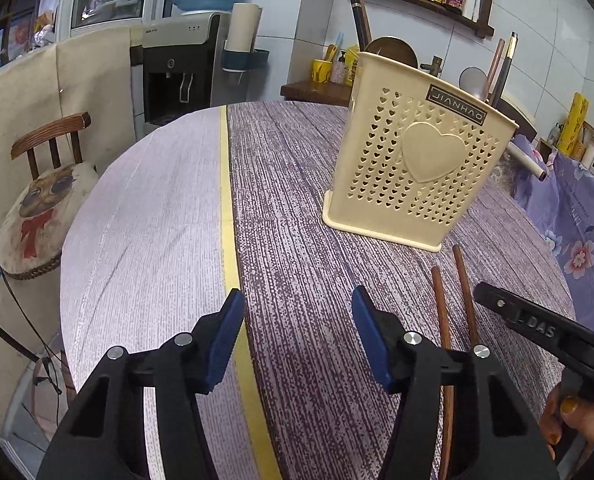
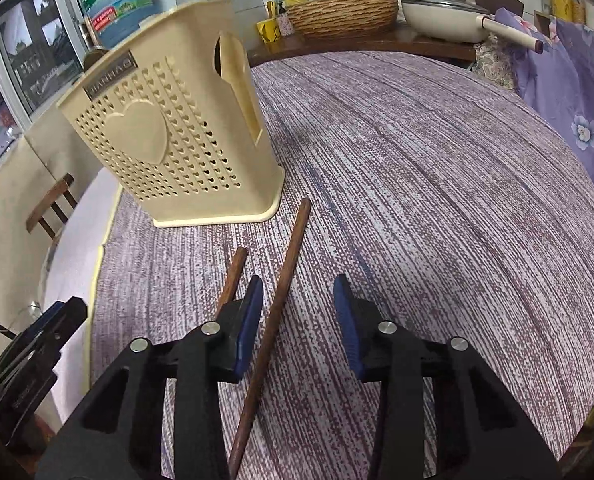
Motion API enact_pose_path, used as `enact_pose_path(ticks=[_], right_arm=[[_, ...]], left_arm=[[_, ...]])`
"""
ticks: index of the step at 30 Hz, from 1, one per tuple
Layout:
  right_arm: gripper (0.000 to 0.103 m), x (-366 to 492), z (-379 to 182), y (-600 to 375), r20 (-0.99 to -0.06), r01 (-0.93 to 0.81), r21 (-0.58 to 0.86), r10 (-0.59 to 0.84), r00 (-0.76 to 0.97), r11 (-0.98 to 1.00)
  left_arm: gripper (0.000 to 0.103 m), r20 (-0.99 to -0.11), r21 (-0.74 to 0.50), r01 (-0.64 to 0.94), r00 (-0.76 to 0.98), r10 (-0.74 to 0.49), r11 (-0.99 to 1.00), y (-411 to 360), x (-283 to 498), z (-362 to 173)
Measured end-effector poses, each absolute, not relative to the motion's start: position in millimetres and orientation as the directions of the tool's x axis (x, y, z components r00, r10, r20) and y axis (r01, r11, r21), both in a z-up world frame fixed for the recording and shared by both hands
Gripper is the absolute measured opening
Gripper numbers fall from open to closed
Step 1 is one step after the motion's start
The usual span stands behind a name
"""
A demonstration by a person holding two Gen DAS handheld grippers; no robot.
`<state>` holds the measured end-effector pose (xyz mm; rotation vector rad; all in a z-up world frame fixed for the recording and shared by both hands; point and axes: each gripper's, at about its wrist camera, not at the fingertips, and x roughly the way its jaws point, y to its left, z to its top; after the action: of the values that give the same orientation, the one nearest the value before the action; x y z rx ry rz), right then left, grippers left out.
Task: Organize utensils
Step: 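Move both grippers down to the last two wooden chopsticks, then grasp a wooden chopstick with the left gripper while the right grasps the other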
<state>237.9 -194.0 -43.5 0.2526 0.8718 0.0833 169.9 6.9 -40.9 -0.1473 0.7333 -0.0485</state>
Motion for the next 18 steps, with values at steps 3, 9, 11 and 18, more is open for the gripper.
enact_pose_path(ticks=[3,9,11,18], right_arm=[[0.032,246.6,-46.2,-185.7,-0.759,0.028,0.220,0.153,0.633,0.975],[0.018,261.7,-47.1,-175.5,-0.778,0.007,0.158,0.120,0.617,0.987],[0.011,266.1,-47.3,-176.1,-0.781,-0.009,0.141,0.117,0.613,0.990],[0.010,270.4,-45.3,-195.1,-0.794,-0.063,0.187,0.189,0.578,0.980]], left_arm=[[0.055,-0.667,-0.145,-0.003,0.739,-0.095,0.989,4.8,169.5,-42.1],[0.055,-0.681,-0.134,0.021,0.724,-0.107,0.991,-4.3,171.4,-44.7],[0.055,-0.692,-0.138,0.049,0.710,-0.132,0.989,-11.0,172.9,-46.1],[0.055,-0.722,-0.168,0.182,0.647,-0.247,0.969,-44.8,181.8,-47.0]])
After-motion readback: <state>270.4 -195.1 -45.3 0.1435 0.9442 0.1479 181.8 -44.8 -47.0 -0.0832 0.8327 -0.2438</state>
